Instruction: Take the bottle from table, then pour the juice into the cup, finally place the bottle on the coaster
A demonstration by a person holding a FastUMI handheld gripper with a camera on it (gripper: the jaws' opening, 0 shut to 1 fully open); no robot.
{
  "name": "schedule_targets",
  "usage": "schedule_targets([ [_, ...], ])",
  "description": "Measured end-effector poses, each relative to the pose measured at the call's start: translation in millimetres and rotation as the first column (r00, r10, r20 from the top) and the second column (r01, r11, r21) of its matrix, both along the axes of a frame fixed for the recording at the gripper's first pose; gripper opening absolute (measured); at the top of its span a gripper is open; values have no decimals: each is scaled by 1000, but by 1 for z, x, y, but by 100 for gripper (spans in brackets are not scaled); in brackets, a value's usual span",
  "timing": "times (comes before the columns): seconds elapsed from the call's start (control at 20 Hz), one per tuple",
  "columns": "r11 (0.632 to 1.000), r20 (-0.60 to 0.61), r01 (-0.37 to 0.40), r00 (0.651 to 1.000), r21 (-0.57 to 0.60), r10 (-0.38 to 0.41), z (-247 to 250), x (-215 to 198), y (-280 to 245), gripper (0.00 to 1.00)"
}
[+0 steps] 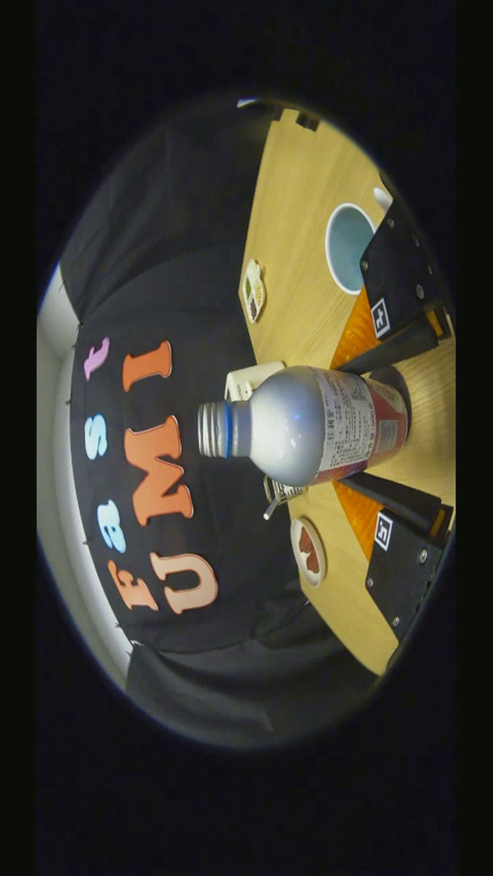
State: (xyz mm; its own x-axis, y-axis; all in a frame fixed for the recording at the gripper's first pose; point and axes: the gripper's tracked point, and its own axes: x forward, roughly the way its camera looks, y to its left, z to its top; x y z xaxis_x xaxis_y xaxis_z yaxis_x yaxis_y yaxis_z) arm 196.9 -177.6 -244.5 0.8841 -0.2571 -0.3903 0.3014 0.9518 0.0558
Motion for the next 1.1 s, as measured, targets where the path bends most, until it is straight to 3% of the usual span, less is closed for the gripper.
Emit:
schedule_targets([
  [0.4,981,-62,-97,994,-168,88,-17,13,10,77],
  [0.9,984,-43,-125,992,-128,120,-41,21,11,78],
  [1.05,987,-51,-137,990,-84,133,-43,12,14,83],
  [1.1,986,-49,-140,990,-91,136,-40,9,16,90],
])
